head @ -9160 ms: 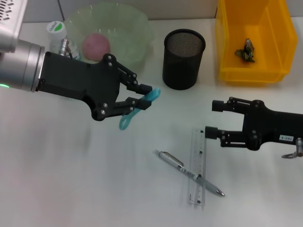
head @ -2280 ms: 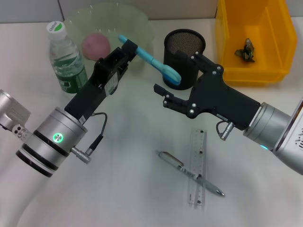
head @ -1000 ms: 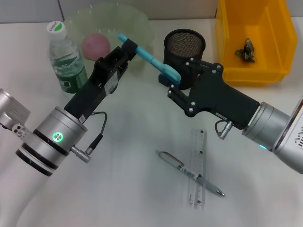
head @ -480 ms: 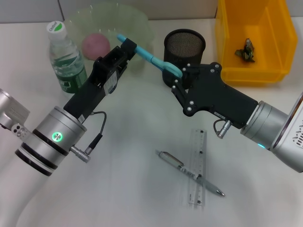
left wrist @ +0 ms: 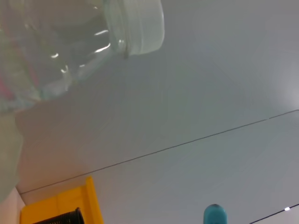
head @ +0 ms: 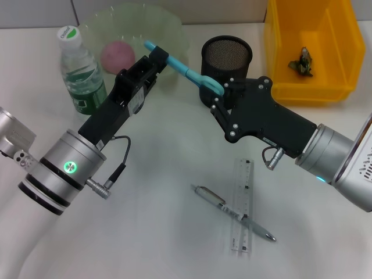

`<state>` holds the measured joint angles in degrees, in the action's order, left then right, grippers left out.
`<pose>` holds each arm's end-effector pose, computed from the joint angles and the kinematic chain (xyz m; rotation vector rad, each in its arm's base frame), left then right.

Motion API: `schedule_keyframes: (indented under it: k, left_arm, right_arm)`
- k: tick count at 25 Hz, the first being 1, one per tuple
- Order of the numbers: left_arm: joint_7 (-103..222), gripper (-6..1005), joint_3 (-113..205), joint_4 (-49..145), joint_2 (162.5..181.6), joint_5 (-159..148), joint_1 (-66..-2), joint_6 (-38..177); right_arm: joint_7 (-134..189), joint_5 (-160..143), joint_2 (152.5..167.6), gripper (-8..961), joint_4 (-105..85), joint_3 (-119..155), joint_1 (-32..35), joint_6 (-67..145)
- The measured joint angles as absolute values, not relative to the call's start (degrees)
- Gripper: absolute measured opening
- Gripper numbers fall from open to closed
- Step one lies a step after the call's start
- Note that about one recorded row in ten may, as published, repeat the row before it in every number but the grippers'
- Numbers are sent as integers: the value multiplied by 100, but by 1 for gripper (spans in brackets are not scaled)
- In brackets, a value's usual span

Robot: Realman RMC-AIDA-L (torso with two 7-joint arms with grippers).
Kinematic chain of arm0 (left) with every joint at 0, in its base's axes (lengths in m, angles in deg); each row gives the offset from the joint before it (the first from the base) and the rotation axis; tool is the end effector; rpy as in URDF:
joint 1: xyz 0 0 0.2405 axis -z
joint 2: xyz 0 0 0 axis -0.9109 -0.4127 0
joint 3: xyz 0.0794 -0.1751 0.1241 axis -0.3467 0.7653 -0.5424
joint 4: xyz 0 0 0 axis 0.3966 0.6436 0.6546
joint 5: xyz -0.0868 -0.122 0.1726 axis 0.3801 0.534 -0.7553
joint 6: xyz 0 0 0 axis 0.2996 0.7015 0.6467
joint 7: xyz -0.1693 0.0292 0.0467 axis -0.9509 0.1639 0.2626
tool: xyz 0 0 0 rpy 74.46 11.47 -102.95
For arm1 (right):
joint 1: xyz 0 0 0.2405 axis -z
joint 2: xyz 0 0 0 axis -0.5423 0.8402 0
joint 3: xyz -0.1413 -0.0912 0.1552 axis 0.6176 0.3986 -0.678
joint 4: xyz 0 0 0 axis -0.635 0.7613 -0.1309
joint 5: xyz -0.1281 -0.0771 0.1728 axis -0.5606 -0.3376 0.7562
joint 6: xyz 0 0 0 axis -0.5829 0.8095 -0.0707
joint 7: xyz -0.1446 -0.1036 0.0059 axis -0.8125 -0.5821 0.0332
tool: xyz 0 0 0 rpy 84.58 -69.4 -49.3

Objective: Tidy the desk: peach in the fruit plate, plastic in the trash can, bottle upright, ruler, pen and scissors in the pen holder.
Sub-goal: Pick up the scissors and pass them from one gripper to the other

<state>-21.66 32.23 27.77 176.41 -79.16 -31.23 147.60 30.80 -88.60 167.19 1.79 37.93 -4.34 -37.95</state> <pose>-0.2017 0.3154 -0.0893 -1.6838 -1.7356 -1.7854 0.1922 0.3149 -0.1001 -2.2610 -0.0761 0.9878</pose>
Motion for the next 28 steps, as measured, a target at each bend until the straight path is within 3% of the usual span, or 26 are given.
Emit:
schedule_keyframes:
  k: [17, 28]
  left_arm:
    - [-2143, 310, 3246, 2868, 17642, -7972, -3176, 14762]
    - [-2166, 780, 3272, 2884, 17642, -7973, -3184, 14750]
  right_arm:
    - [3055, -8867, 16719, 81, 179, 3796, -422, -3767]
    - [3036, -8843, 16719, 81, 179, 3794, -415, -3768]
